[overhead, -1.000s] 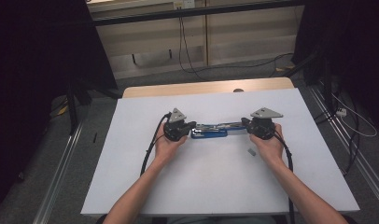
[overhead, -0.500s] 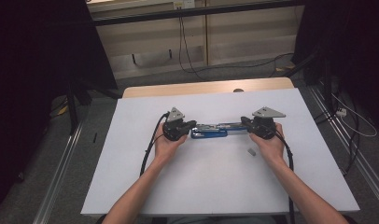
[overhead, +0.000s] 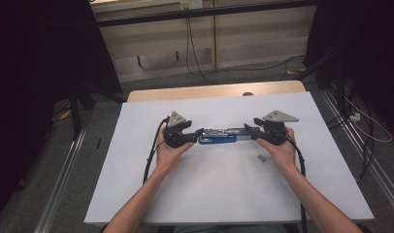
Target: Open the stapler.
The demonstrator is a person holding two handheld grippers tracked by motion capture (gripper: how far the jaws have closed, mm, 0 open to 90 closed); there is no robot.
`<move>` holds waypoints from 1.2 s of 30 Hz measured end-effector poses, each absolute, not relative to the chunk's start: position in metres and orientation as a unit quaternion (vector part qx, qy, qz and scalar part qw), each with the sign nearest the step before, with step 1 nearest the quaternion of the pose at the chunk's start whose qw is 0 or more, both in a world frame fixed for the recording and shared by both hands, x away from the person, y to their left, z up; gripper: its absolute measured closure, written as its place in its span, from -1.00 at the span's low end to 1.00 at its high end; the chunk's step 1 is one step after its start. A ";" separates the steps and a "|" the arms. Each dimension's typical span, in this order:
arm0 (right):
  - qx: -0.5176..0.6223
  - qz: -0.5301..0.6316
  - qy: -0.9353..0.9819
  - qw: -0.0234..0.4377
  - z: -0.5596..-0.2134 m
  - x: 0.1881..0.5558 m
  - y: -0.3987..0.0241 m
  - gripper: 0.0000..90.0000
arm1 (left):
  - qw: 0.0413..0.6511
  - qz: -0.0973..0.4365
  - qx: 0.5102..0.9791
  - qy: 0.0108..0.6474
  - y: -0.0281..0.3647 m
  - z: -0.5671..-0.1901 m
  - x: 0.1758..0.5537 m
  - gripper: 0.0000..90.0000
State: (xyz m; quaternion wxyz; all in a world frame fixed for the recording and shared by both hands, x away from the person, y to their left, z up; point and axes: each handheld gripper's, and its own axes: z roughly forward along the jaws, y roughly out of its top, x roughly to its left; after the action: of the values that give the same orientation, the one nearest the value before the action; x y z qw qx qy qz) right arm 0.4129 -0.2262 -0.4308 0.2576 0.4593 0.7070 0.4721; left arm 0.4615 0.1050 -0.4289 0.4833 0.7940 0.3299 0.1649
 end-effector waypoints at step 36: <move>0.456 0.477 0.703 0.264 -0.420 0.397 -0.231 -0.85 | 0.481 0.212 0.779 0.344 0.154 -0.419 0.403 -0.90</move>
State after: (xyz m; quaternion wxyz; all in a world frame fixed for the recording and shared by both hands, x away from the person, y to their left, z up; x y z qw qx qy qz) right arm 0.3974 -0.2313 -0.4204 0.2640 0.4564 0.7033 0.4768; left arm 0.4029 0.1536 -0.4191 0.4806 0.7786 0.3437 0.2115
